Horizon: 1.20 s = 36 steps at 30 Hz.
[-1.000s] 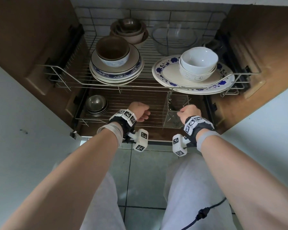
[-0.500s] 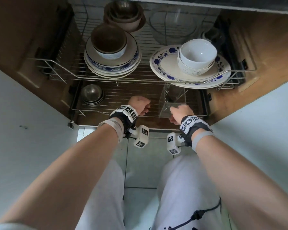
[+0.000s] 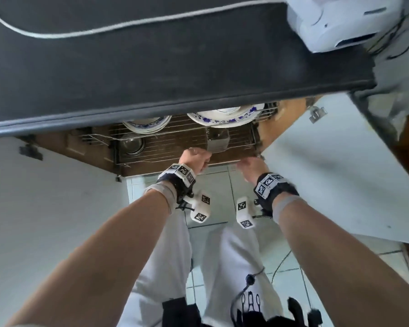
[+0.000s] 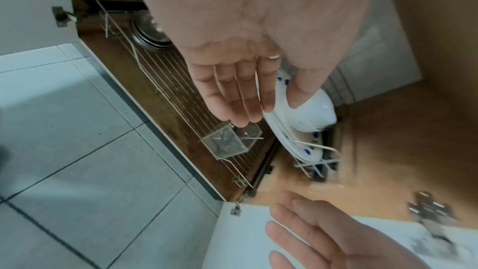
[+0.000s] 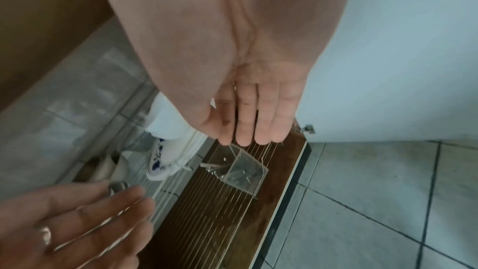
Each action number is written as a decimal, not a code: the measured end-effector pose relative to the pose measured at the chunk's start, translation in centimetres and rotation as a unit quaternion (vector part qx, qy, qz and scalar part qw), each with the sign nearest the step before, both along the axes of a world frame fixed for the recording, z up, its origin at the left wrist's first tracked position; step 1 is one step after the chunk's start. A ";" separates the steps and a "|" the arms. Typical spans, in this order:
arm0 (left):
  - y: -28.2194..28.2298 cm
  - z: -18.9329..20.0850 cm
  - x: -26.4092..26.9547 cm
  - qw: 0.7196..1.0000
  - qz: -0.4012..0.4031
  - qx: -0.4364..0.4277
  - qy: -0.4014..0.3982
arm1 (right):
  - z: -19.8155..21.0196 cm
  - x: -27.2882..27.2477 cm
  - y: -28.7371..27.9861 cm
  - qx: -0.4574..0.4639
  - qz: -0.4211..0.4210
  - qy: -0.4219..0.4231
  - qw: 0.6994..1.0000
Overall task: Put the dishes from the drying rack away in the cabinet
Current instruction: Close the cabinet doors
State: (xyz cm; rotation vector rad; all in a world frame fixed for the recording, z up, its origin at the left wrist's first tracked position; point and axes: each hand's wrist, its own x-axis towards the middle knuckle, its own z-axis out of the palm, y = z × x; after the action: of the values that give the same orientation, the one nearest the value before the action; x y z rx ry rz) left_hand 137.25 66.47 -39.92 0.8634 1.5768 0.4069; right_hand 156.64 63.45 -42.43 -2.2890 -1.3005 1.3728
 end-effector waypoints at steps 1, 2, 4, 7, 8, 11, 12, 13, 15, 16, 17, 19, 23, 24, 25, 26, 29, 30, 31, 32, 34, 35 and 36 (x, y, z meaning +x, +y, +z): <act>-0.3 2.3 1.0 1.000 -0.011 0.007 -0.001 | 2.4 0.9 -0.5 0.007 -0.016 -0.009 1.000; -0.6 4.7 2.0 1.000 -0.023 0.014 0.001 | 4.9 1.8 -1.1 0.013 -0.037 -0.020 0.999; -1.3 9.1 4.0 0.999 -0.036 0.038 0.008 | 10.0 3.5 -2.6 0.041 -0.074 -0.042 0.996; -1.9 15.6 6.6 0.995 -0.034 0.088 0.041 | 16.9 6.2 -4.6 0.118 -0.089 -0.103 0.984; -1.8 17.5 7.3 0.991 -0.039 0.112 0.064 | 18.7 7.2 -5.0 0.141 -0.093 -0.139 0.976; -1.1 21.5 8.8 0.964 -0.061 0.189 0.178 | 22.7 10.5 -5.5 0.152 -0.142 -0.249 0.946; -0.8 22.3 9.3 0.949 -0.078 0.205 0.228 | 23.4 11.6 -5.6 0.136 -0.158 -0.267 0.941; -0.4 22.6 9.8 0.935 -0.098 0.205 0.271 | 23.7 12.7 -5.7 0.110 -0.168 -0.273 0.941; 0.3 22.8 10.7 0.920 -0.147 0.172 0.321 | 23.3 14.3 -6.3 0.035 -0.178 -0.263 0.948; 0.6 22.5 11.1 0.915 -0.173 0.145 0.334 | 22.8 14.8 -6.5 0.001 -0.182 -0.257 0.949; 0.7 22.1 11.4 0.911 -0.199 0.118 0.342 | 22.2 15.0 -6.8 -0.021 -0.186 -0.255 0.949; 0.8 21.5 12.3 0.906 -0.225 0.082 0.350 | 21.2 15.3 -7.1 -0.037 -0.183 -0.260 0.947; 1.2 21.1 14.0 0.908 -0.223 0.048 0.352 | 19.9 16.2 -6.8 -0.054 -0.148 -0.302 0.940; 1.3 21.2 14.1 0.909 -0.225 0.040 0.348 | 19.9 16.4 -6.7 -0.059 -0.145 -0.311 0.937; 1.3 21.1 14.1 0.909 -0.228 0.035 0.346 | 19.9 16.7 -6.6 -0.063 -0.143 -0.317 0.935; 1.4 21.1 14.1 0.909 -0.231 0.035 0.346 | 20.0 16.9 -6.4 -0.065 -0.139 -0.324 0.933; 1.3 21.3 13.7 0.908 -0.244 0.036 0.339 | 20.7 17.1 -6.3 -0.065 -0.127 -0.343 0.928; 1.4 21.4 13.5 0.908 -0.249 0.033 0.334 | 21.0 16.8 -6.4 -0.069 -0.125 -0.342 0.929; 1.4 21.5 13.3 0.910 -0.253 0.028 0.327 | 21.1 16.4 -6.5 -0.075 -0.123 -0.335 0.931; 1.5 21.5 13.1 0.912 -0.257 0.025 0.319 | 21.3 15.7 -6.6 -0.080 -0.120 -0.327 0.934; 1.5 21.4 12.4 0.914 -0.261 0.034 0.308 | 21.4 13.8 -6.9 -0.082 -0.119 -0.314 0.938; 1.4 21.3 12.0 0.914 -0.263 0.042 0.304 | 21.5 12.7 -7.0 -0.086 -0.116 -0.307 0.941; 1.3 21.3 11.5 0.914 -0.265 0.052 0.303 | 21.3 11.5 -7.3 -0.096 -0.106 -0.295 0.945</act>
State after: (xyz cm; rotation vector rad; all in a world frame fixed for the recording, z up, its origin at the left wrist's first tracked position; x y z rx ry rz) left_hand 148.79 67.75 -18.63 1.5534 1.7872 -0.1984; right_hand 168.16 56.19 -21.10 -3.0197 -1.0287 0.7949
